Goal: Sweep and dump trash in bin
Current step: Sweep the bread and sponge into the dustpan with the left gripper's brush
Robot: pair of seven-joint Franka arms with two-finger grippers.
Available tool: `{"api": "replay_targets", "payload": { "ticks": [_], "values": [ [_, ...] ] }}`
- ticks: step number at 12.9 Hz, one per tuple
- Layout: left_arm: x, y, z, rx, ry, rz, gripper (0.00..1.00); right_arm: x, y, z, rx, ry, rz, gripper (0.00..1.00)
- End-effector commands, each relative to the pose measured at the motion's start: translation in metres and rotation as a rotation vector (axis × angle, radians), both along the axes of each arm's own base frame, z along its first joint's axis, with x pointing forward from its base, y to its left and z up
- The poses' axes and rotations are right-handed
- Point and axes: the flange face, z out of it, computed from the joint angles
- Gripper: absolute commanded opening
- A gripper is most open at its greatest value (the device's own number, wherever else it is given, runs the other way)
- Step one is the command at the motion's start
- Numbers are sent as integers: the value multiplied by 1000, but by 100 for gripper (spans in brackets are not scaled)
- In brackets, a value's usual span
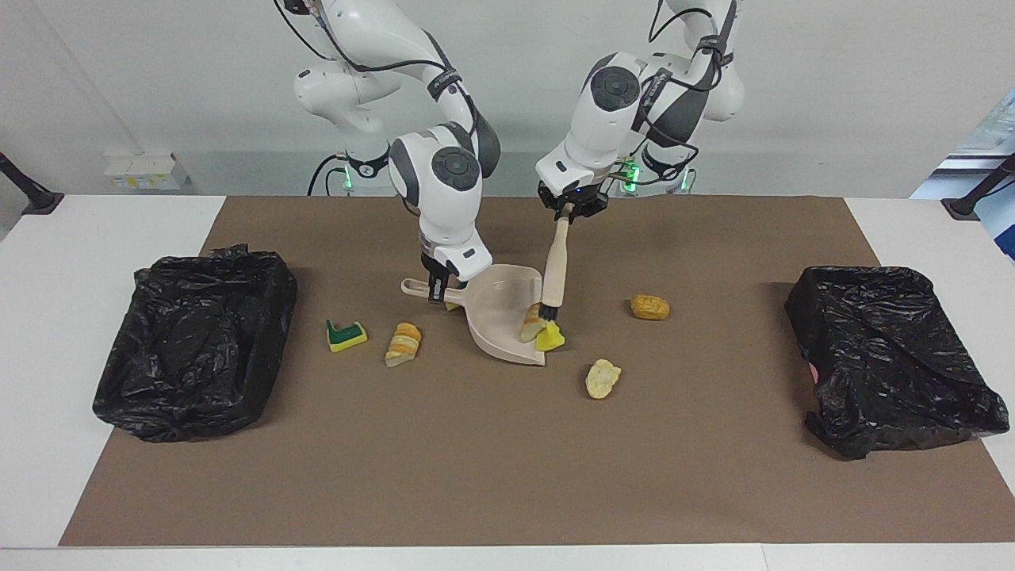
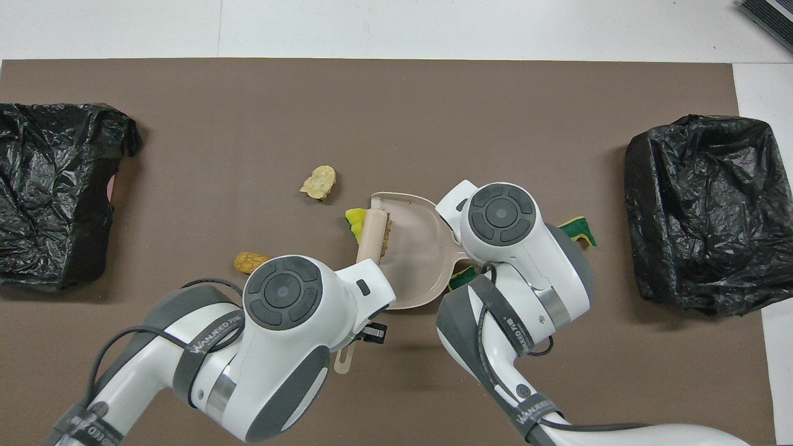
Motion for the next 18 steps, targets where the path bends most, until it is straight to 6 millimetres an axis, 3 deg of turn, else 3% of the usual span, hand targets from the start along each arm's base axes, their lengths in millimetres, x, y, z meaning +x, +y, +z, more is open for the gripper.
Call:
{"api": "replay_targets", "payload": {
  "ticks": [1, 4, 6, 10, 13, 16, 18],
  "values": [
    [20, 53, -1, 29, 59, 159, 0, -10, -1, 6, -21, 41, 70, 0],
    [48, 119, -14, 70, 73, 287, 0, -17, 10, 9, -36, 47, 116, 0],
    [56, 159, -24, 87, 83, 358, 0, -17, 10, 9, -37, 44, 114, 0],
    [51, 200, -55, 167, 114, 408, 0, -19, 15, 10, -44, 34, 129, 0],
    [45, 186, -88, 173, 64, 470, 0, -26, 27, 12, -43, 17, 121, 0],
    [38, 133, -112, 165, 44, 417, 0, -25, 31, 14, -30, -6, 96, 0],
    [33, 108, -110, 110, 34, 389, 0, -34, 53, 5, -30, -24, 75, 0]
  ]
}}
